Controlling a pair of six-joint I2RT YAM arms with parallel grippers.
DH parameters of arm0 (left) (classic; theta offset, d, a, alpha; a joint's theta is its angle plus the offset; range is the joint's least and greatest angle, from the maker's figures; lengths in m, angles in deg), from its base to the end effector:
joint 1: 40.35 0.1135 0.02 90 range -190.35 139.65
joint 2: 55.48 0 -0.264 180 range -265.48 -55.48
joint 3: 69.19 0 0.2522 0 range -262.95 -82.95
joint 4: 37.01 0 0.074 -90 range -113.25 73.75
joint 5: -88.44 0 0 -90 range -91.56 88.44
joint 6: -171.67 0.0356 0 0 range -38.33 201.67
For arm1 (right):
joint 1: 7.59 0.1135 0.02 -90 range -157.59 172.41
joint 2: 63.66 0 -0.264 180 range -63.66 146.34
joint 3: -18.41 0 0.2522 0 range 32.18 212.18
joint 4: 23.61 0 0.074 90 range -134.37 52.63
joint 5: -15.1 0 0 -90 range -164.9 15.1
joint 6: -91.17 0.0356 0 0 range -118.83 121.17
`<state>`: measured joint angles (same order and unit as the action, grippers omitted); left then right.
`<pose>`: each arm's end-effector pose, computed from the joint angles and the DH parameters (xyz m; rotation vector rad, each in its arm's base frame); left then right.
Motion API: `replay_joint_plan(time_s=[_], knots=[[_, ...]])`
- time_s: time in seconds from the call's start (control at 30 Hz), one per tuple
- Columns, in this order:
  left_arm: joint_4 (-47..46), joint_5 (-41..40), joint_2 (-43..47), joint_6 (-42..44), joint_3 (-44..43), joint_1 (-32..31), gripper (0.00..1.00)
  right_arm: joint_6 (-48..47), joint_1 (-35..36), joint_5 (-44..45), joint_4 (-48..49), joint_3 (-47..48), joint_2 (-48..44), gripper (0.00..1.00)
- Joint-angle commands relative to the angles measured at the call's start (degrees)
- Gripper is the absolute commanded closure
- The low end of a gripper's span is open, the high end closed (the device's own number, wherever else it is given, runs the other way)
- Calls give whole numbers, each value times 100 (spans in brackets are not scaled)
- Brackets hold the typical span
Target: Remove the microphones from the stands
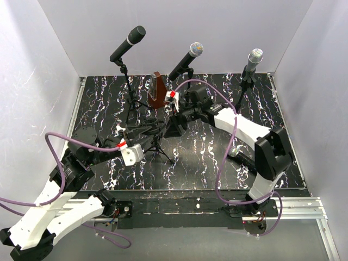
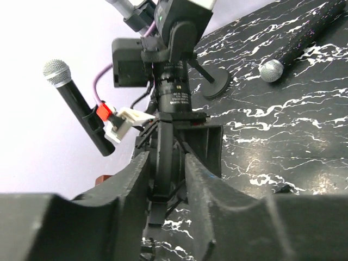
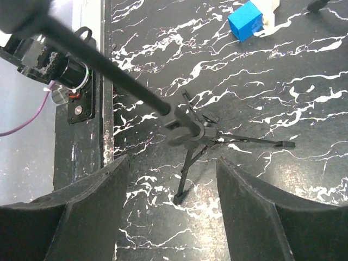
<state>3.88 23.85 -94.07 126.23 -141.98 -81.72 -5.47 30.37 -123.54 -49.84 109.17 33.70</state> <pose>0.0857 -0.0958 0.4076 1.3701 0.9843 -0.3318 0.2881 0.2587 0.2935 -1.2758 1.7474 1.2232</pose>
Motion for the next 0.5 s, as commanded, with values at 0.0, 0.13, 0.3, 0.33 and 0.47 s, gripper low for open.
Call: replay_joint_plan(time_s=[0.0,0.13,0.3,0.33,0.47], knots=[[108,-133,-8,9,-127,14,75,127,37,-356,183,553,370,29],[81,-177,9,36,-92,6,89,469,45,-339,403,642,626,30],[20,-194,9,27,-30,6,100,488,54,-304,351,572,828,31],[-6,-203,9,18,-21,6,100,435,54,-269,316,537,854,31],[-94,-212,-26,1,5,6,100,365,72,-94,289,387,925,32]])
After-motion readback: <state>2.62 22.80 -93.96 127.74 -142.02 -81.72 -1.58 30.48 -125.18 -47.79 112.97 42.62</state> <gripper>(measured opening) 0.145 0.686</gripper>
